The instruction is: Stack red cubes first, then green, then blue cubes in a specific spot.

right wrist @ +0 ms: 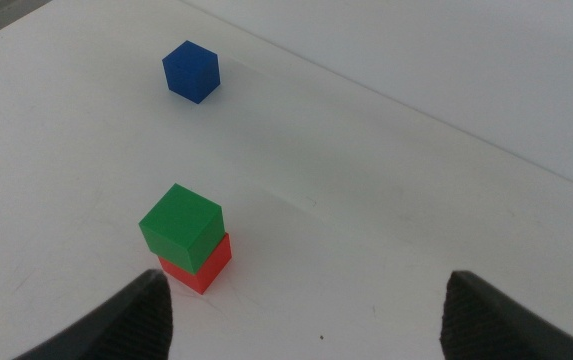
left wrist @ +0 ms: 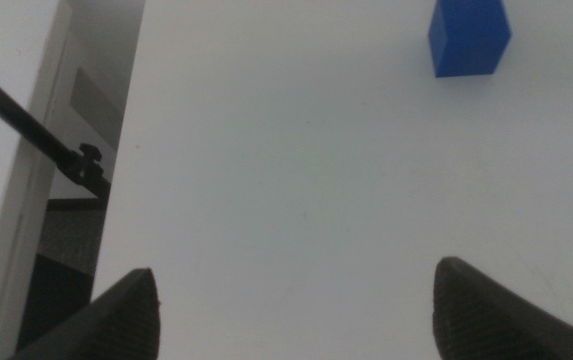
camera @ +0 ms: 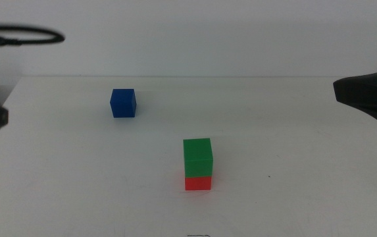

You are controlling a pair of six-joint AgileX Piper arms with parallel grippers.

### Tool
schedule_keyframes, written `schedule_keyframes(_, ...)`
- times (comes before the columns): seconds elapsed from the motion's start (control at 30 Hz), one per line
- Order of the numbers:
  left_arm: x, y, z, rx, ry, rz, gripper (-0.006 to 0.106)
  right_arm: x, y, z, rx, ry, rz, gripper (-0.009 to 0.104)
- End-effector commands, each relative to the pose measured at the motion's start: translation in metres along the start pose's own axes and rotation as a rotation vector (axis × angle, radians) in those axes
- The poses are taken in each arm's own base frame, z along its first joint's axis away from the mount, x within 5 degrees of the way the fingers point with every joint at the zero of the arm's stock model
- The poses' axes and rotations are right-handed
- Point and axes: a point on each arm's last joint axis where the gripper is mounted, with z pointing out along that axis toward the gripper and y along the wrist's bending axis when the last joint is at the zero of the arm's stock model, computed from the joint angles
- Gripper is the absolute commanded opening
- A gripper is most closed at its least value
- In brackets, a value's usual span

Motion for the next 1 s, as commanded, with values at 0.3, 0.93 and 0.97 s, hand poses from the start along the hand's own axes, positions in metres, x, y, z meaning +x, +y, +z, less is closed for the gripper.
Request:
schedule_keyframes(0.3, -0.103, -0.015, 0.045, 0.062, 0.137, -0.049, 0.094, -0.012, -0.001, -0.008, 0.018, -0.101, -0.009, 0.085)
schedule_keyframes(0.93, -0.17, -0.088, 0.192, 0.214, 0.27, -0.065, 0.094, -0.012, -0.001, -0.008, 0.018, -0.101, -0.009, 0.085)
schedule_keyframes(0.97, -0.171, -0.09, 0.197, 0.21, 0.271, -0.058, 0.094, -0.012, -0.001, -0.008, 0.018, -0.101, -0.009, 0.085)
